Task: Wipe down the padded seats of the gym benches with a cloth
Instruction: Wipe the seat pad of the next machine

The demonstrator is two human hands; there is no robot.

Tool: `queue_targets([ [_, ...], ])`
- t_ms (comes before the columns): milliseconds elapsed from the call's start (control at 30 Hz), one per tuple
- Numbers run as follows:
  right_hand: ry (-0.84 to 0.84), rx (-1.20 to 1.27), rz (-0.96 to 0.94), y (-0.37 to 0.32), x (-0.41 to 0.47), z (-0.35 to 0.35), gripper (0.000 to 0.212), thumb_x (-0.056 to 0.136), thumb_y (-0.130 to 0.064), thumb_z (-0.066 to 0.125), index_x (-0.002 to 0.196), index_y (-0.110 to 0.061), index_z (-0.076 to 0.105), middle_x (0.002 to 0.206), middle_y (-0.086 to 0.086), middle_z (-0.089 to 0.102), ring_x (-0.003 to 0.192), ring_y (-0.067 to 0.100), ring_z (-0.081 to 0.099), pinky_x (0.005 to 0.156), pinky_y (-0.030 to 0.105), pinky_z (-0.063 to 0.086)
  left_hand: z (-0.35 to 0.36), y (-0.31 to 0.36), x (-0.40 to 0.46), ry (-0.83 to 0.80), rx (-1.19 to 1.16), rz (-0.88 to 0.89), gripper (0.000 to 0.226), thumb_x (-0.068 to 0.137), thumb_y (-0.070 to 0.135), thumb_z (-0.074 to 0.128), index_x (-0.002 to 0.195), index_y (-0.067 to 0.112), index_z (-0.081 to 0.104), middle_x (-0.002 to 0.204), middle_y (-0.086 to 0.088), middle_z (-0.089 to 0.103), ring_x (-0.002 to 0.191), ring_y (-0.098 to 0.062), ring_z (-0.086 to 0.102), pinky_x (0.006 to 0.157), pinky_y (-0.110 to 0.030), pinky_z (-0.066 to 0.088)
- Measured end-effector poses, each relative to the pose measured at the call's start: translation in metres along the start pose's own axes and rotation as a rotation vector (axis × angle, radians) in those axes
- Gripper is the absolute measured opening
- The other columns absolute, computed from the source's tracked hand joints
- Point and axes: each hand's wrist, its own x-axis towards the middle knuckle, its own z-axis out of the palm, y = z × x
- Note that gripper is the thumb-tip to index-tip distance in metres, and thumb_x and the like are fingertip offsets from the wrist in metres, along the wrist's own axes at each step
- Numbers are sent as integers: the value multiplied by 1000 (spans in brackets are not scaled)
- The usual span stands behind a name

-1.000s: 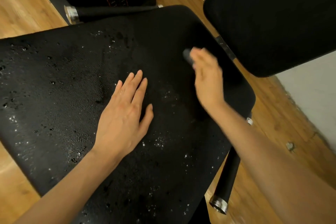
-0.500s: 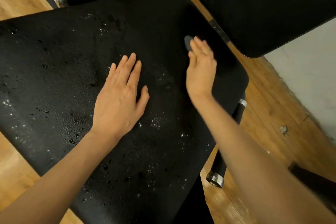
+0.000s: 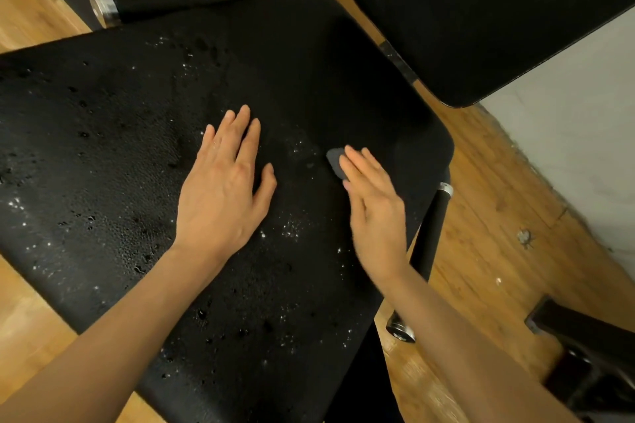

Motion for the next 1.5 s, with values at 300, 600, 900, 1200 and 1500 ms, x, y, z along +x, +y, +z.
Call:
queue_targets([
  [300,174,33,193,16,41,6,38,99,-2,48,134,-13,57,145,2,50,143,17,35,120,30,24,3,-1,1,8,-11,9,57,102,29,44,151,-1,35,162,-15,28,152,-28,21,125,-41,14],
  [600,274,11,310,65,68,-19,37,98,1,50,131,-12,59,142,2,54,138,17,42,118,36,30,4,-3,1,4,-6,15,58,102,28,45,151,-1,35,162,-14,27,152,-28,21,125,-41,13],
  [900,69,17,72,79,17,-37,37,99,-5,46,134,-14,57,144,-1,50,141,15,38,120,32,26,4,-2,0,6,0,12,58,102,28,45,152,0,34,163,-13,26,152,-28,19,125,-40,10],
  [1200,17,221,28,53,-69,-34,37,97,-2,52,131,-14,60,142,-1,54,141,13,38,113,42,40,-4,-3,-2,-38,-48,4,61,101,29,47,154,3,31,164,-9,22,153,-23,15,124,-33,3],
  [1500,89,273,152,40,-87,-26,40,96,-2,55,134,-13,58,146,-2,50,144,12,33,120,30,26,-25,-4,-93,-50,-15,-103,60,103,35,40,155,6,29,165,-8,20,154,-24,10,122,-21,-9],
])
